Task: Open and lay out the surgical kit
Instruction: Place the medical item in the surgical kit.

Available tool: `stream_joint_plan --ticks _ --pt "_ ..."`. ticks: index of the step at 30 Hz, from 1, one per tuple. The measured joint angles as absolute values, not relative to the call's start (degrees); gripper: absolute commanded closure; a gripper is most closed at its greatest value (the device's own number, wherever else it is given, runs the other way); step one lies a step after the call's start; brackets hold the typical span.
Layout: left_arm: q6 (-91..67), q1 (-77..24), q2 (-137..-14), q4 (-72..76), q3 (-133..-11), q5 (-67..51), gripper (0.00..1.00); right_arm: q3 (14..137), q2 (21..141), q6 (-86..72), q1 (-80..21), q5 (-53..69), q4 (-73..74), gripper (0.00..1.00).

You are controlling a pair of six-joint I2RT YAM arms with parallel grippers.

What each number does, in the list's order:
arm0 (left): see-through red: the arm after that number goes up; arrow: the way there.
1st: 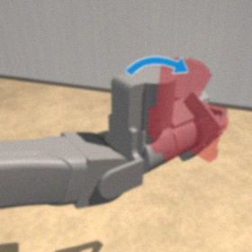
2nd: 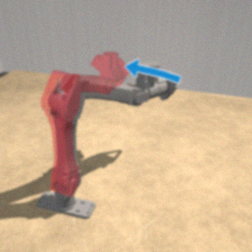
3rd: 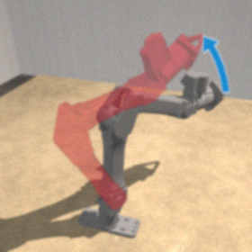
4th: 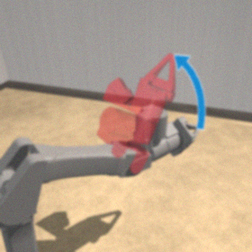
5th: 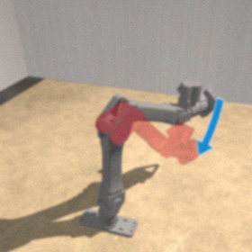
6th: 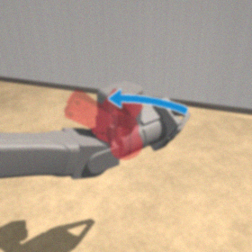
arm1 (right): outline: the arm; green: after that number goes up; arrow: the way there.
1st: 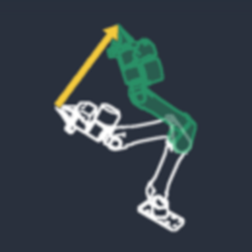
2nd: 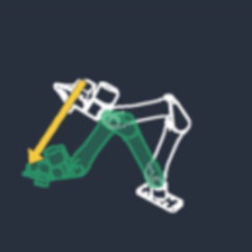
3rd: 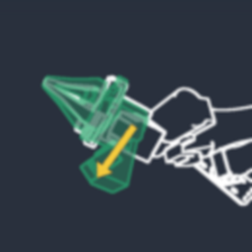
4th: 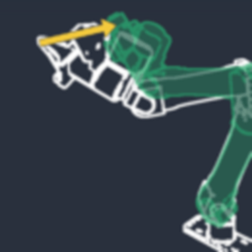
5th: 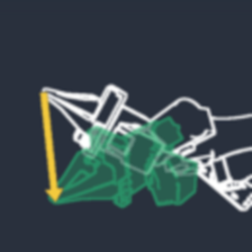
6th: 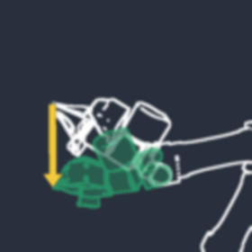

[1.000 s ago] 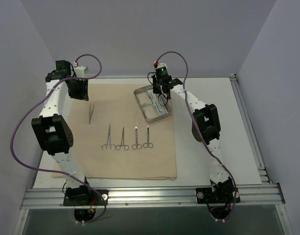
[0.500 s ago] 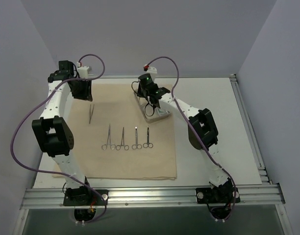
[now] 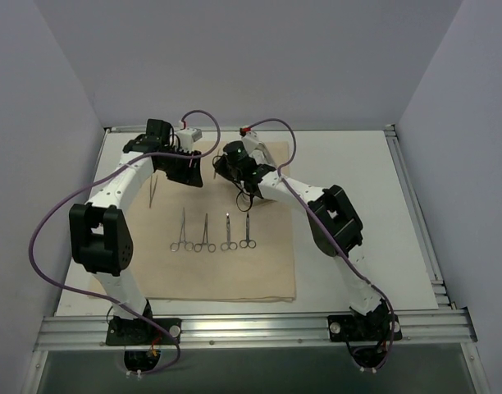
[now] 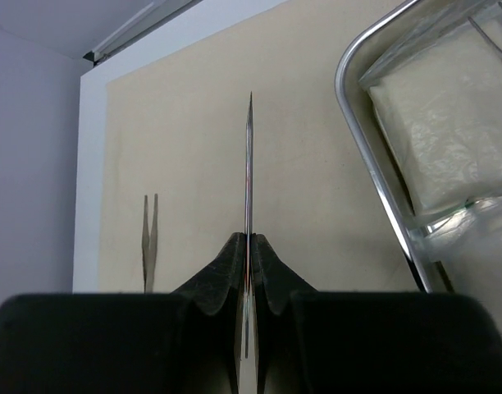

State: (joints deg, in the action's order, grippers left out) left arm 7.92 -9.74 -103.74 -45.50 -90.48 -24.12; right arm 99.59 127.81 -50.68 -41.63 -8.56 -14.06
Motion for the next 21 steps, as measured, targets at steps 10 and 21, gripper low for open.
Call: stream_joint_plan --ticks 10,21 --pt "0.3 -10.1 -104.3 -34.8 -88.8 -30.6 0.43 97.8 124.9 -54.3 -43.5 -7.7 -17.0 1.00" --pt "-2.8 -10.1 -107.7 -31.3 -88.8 -31.8 0.53 95.9 123.2 -55.5 -43.6 -7.0 -19.2 1.00"
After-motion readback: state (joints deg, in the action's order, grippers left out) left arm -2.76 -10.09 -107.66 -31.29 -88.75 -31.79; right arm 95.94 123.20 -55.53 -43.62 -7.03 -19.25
